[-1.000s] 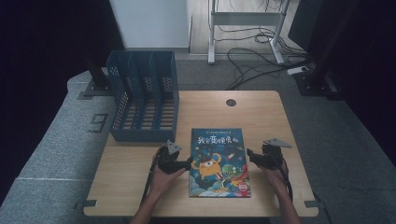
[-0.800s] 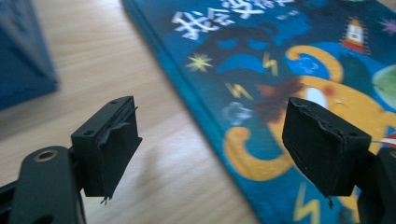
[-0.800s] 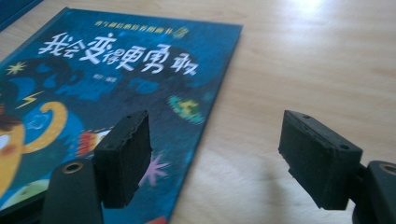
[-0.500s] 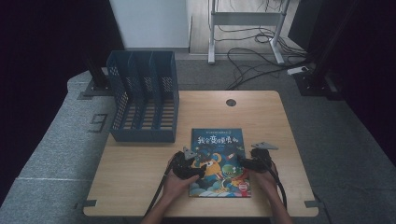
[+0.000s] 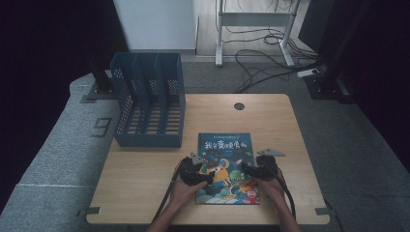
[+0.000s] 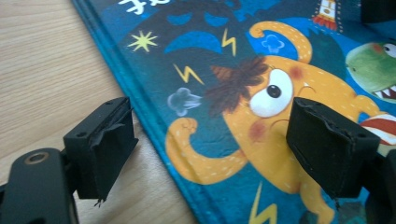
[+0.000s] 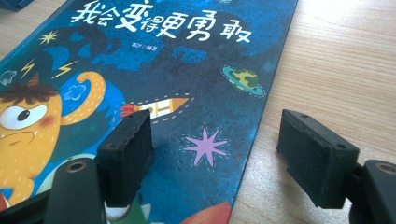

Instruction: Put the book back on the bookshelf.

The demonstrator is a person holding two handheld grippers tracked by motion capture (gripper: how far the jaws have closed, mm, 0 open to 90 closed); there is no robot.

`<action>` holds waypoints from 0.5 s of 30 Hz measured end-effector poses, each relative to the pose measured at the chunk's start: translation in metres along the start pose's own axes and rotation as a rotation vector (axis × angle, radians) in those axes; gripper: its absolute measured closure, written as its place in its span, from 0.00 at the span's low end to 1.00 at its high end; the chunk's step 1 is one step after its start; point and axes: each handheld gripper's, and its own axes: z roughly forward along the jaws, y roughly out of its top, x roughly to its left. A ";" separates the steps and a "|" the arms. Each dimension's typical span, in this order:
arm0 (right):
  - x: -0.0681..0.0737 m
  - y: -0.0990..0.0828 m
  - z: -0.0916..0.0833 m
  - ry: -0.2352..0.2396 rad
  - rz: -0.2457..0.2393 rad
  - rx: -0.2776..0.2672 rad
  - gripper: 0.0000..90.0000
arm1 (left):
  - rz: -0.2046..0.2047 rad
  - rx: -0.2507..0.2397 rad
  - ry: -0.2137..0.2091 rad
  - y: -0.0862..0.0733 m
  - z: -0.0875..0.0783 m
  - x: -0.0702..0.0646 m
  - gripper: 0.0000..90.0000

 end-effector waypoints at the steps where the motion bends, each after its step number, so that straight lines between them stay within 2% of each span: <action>1: 0.000 0.000 0.000 0.002 0.001 0.002 0.29 | -0.004 0.002 -0.002 0.000 0.000 0.001 0.17; 3: 0.001 0.000 0.000 0.013 0.003 0.001 0.30 | -0.022 0.009 -0.021 0.000 0.001 0.003 0.17; 6: 0.005 0.000 0.000 0.035 -0.004 0.004 0.31 | -0.015 0.005 -0.034 -0.001 0.001 0.001 0.18; 8: 0.008 0.000 0.001 0.012 -0.028 0.006 0.32 | -0.012 0.003 -0.030 -0.001 0.001 0.000 0.18; 11: 0.008 -0.001 -0.001 0.005 -0.011 0.006 0.36 | -0.013 0.004 -0.030 -0.001 0.000 -0.001 0.19; 15: 0.008 -0.001 -0.004 -0.001 0.013 0.020 0.39 | -0.009 0.009 -0.001 -0.001 -0.002 -0.006 0.21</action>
